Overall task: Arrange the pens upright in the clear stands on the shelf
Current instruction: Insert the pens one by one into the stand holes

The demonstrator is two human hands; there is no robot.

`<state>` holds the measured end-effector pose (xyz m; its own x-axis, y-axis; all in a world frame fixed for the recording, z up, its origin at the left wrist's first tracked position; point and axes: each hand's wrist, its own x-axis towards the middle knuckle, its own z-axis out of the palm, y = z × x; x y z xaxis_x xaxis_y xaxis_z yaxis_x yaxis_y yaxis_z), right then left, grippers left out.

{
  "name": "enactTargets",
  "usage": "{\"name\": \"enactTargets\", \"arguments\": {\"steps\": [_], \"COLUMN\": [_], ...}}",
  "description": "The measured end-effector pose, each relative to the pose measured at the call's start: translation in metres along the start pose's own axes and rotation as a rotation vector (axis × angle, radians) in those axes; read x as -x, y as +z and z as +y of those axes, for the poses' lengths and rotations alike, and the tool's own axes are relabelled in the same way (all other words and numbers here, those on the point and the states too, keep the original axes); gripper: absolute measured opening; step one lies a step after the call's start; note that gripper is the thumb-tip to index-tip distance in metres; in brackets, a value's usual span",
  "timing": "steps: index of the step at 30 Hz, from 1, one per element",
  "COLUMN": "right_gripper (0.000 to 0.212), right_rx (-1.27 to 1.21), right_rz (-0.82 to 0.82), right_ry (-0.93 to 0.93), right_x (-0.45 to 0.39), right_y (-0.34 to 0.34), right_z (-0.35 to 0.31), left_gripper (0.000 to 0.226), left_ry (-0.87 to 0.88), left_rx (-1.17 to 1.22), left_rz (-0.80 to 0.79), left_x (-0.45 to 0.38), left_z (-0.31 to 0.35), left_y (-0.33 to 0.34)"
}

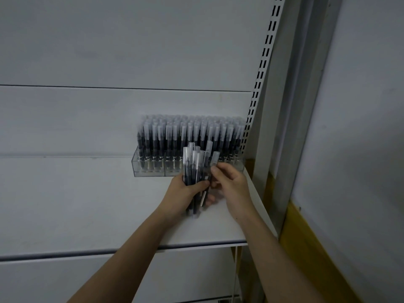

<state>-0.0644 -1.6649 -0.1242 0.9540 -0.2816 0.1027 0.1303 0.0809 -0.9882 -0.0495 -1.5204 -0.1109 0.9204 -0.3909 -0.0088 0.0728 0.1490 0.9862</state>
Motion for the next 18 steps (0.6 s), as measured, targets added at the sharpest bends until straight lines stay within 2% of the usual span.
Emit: {"name": "enactTargets", "arguments": {"steps": [4, 13, 18], "right_gripper": [0.016, 0.019, 0.015], "right_rx": [-0.112, -0.052, -0.055], "right_rz": [0.056, -0.008, 0.133], "right_ry": [0.031, -0.025, 0.011], "right_x": [-0.003, -0.002, -0.012], "right_y": [-0.002, 0.000, -0.005], "right_z": [-0.001, 0.003, -0.001], "left_gripper": [0.018, 0.016, 0.019], "left_ry": [0.007, 0.035, 0.005], "left_rx": [0.003, -0.031, 0.051], "left_rz": [0.014, 0.031, 0.041], "left_x": [-0.002, -0.002, -0.002], "left_z": [-0.002, -0.002, -0.002], "left_y": [0.000, 0.001, 0.002]}}
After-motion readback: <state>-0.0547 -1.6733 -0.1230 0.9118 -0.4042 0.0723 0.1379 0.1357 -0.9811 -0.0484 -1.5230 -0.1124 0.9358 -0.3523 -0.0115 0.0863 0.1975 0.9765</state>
